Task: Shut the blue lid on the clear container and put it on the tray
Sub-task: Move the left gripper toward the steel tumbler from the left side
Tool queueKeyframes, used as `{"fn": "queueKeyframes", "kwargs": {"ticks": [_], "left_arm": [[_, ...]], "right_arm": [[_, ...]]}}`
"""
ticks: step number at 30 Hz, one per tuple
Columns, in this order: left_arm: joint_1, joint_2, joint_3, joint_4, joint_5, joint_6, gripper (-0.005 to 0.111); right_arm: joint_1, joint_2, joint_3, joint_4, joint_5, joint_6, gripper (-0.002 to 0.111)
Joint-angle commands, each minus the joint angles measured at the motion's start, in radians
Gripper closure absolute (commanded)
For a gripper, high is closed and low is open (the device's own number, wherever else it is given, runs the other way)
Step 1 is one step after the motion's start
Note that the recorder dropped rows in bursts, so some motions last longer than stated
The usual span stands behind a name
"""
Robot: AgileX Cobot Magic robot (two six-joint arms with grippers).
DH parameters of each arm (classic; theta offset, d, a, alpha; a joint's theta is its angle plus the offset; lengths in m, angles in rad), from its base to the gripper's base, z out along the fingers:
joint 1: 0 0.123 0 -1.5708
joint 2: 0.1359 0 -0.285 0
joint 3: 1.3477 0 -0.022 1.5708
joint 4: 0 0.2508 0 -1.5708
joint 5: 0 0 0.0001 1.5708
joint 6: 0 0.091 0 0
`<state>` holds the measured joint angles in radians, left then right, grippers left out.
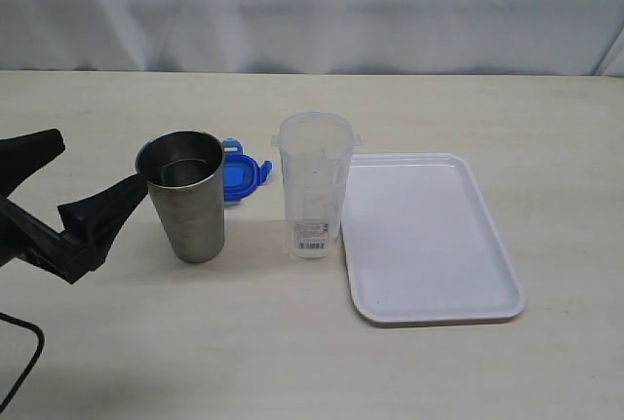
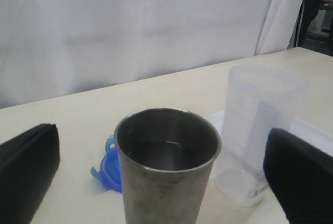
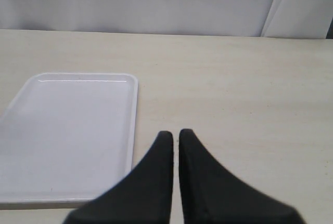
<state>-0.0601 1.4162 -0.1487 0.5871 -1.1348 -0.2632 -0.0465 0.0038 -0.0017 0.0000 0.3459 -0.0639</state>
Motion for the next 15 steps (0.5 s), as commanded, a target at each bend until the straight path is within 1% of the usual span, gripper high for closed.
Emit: {"fn": "queueKeyframes", "kwargs": {"ticks": [1, 4, 8, 15], "left_arm": [[-0.006, 0.060, -0.006, -0.005, -0.009, 0.034, 0.002], [-0.006, 0.138, -0.006, -0.005, -0.085, 0.040, 0.002], [-0.006, 0.236, -0.008, -0.005, -0.086, 0.106, 0.002], [-0.006, 0.359, -0.089, 0.058, -0.086, 0.101, 0.002]], "right_arm": [[0.002, -0.004, 0.002, 0.000, 0.000, 0.000, 0.104], [0.002, -0.004, 0.002, 0.000, 0.000, 0.000, 0.104], [0.002, -0.004, 0.002, 0.000, 0.000, 0.000, 0.104], [0.002, -0.004, 0.002, 0.000, 0.000, 0.000, 0.104]]}}
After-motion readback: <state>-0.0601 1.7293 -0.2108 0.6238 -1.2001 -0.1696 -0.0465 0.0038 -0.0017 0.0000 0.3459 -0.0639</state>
